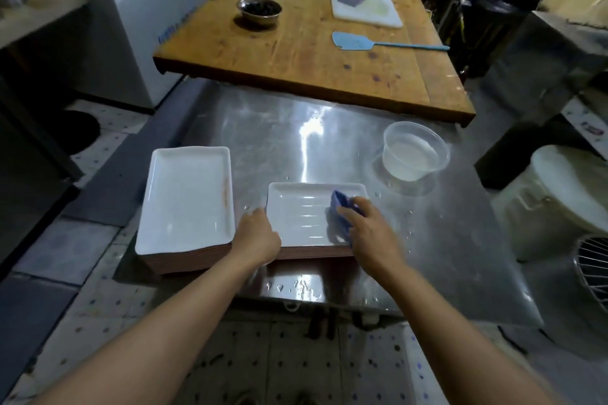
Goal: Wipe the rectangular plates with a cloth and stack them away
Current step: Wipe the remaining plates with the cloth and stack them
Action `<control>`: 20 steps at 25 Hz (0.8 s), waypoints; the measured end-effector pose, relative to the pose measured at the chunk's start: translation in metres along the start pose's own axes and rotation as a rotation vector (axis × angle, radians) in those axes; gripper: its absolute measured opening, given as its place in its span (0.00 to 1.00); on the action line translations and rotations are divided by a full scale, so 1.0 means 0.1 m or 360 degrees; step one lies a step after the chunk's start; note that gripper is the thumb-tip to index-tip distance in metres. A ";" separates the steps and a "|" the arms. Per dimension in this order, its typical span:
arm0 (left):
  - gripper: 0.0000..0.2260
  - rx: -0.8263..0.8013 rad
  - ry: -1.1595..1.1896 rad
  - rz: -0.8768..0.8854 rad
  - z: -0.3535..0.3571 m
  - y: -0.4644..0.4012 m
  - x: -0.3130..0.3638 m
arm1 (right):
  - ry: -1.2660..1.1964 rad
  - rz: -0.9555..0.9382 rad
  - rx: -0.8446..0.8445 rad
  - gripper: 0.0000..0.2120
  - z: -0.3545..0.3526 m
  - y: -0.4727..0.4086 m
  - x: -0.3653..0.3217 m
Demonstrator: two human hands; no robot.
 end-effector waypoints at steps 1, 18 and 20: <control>0.13 -0.0021 -0.0020 0.0005 0.03 0.00 -0.02 | 0.0071 -0.0060 -0.0111 0.18 0.04 0.01 0.04; 0.15 0.0145 0.0466 -0.0153 0.16 -0.02 -0.14 | -0.0530 -0.0321 -0.0244 0.16 0.51 0.10 -0.80; 0.15 0.0126 0.0383 -0.0158 0.16 -0.03 -0.14 | -0.0480 -0.0338 -0.0280 0.16 0.54 -0.02 -0.78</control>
Point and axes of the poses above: each hand's wrist, its own y-axis away from the middle knuckle, its own z-axis out of the palm, x = y × z, the point moved 1 cm from there along -y, towards the middle knuckle, and after that the axes turned 9 degrees about x, right-handed, at the moved point
